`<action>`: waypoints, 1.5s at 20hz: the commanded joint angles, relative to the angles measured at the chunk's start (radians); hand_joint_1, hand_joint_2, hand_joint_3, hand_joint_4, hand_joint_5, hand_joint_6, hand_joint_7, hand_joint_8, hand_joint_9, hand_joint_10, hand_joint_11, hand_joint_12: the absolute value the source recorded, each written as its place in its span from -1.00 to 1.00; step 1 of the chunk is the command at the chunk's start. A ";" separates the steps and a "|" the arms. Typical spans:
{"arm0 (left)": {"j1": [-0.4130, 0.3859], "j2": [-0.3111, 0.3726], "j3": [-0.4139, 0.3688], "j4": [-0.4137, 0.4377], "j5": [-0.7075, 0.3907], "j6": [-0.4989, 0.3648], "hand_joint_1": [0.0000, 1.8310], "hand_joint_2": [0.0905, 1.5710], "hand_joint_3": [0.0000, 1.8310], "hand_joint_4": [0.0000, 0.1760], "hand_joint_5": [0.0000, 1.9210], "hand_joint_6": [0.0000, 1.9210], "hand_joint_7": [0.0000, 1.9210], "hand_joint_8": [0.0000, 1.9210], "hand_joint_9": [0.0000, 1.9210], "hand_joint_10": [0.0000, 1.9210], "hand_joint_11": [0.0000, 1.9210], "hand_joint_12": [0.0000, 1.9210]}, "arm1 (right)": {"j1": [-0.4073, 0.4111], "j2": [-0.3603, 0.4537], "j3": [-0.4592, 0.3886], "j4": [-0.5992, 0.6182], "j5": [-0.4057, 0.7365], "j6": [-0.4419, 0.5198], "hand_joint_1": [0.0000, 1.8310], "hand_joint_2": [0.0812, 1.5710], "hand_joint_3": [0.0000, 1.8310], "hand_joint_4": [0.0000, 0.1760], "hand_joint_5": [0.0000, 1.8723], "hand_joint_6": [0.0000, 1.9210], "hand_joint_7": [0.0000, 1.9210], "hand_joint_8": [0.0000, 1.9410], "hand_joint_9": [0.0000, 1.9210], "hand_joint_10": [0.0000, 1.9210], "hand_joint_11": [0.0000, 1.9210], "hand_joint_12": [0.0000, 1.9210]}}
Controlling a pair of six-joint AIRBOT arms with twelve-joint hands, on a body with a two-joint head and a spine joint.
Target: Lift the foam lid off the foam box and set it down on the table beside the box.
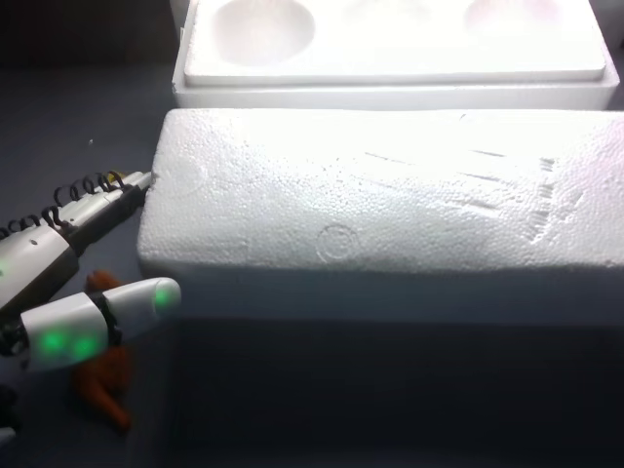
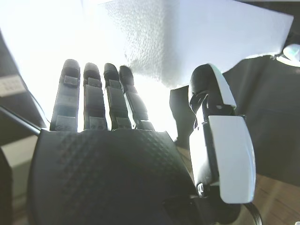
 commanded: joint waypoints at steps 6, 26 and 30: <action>-0.004 -0.021 0.024 -0.019 -0.056 -0.004 -0.69 0.44 -1.00 -1.00 -0.91 -1.00 -0.99 -1.00 -1.00 -1.00 -1.00 -1.00 | 0.036 -0.043 0.048 0.013 0.032 0.022 -0.53 0.54 -1.00 -1.00 -0.90 -0.86 -0.97 -1.00 -1.00 -1.00 -1.00 -1.00; -0.073 0.077 0.005 0.036 -0.164 0.069 -0.76 0.39 -1.00 -0.32 -1.00 -1.00 -1.00 -1.00 -1.00 -1.00 -1.00 -1.00 | 0.098 0.060 0.007 -0.035 0.136 -0.081 -0.72 0.59 -0.98 -0.54 -1.00 -1.00 -1.00 -1.00 -1.00 -1.00 -1.00 -1.00; -0.208 0.076 0.043 0.155 -0.085 0.074 -0.78 0.42 -0.99 -0.41 -1.00 -1.00 -1.00 -1.00 -1.00 -1.00 -1.00 -1.00 | 0.197 0.078 0.019 -0.132 0.103 -0.117 -0.38 0.78 -1.00 -0.72 -1.00 -1.00 -1.00 -1.00 -0.95 -0.92 -1.00 0.14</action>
